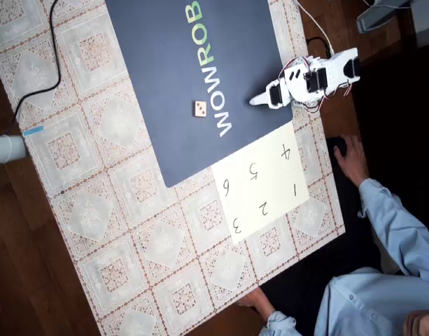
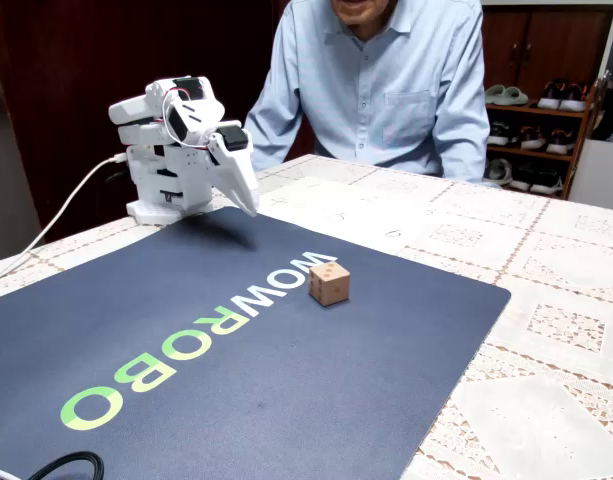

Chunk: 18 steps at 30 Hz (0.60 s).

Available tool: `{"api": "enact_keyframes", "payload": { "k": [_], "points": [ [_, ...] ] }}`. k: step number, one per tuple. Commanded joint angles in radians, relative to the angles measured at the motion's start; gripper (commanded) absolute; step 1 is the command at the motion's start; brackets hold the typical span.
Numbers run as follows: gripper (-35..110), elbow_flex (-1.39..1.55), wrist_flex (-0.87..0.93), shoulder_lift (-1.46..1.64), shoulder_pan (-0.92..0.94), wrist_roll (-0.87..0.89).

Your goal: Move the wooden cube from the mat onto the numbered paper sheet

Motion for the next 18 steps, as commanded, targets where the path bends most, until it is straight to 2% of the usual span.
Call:
{"api": "enact_keyframes", "payload": {
  "k": [1,6,10,12,15,18],
  "points": [
    [0,0.014,-0.006,0.012,0.003,-0.025],
    [0,0.014,-0.006,0.012,-0.002,-0.034],
    [1,0.014,-0.006,0.014,0.074,0.060],
    [14,0.012,-0.002,0.014,0.086,0.060],
    [16,-0.008,-0.014,-0.023,0.098,0.029],
    [26,-0.067,-0.123,-0.155,0.112,0.048]
  ]
}}
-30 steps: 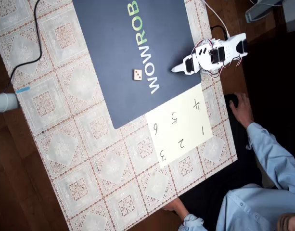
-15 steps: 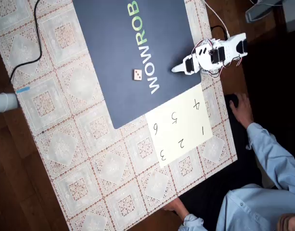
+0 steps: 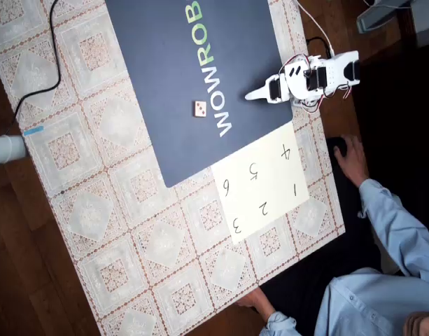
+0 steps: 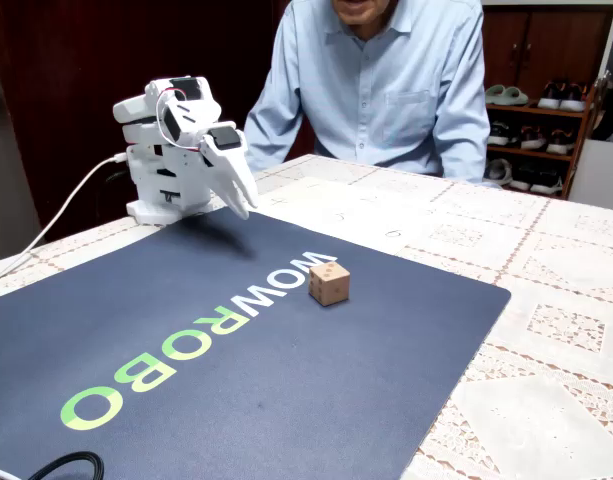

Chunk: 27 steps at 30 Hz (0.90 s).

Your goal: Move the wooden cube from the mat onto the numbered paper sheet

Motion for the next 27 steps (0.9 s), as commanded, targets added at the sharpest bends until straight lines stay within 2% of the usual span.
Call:
{"api": "enact_keyframes", "payload": {
  "k": [1,5,11,14,17,20,27],
  "points": [
    [26,-0.092,-0.133,-0.156,0.028,0.006],
    [33,-0.362,-0.282,-0.580,0.054,0.057],
    [35,-0.828,-0.318,-1.189,0.114,0.086],
    [37,-1.051,-0.207,-1.422,0.118,0.149],
    [42,-1.307,0.002,-1.654,0.103,0.242],
    [42,-1.491,0.132,-1.821,0.084,0.282],
    [41,-1.525,0.186,-1.902,-0.006,0.279]
  ]
}}
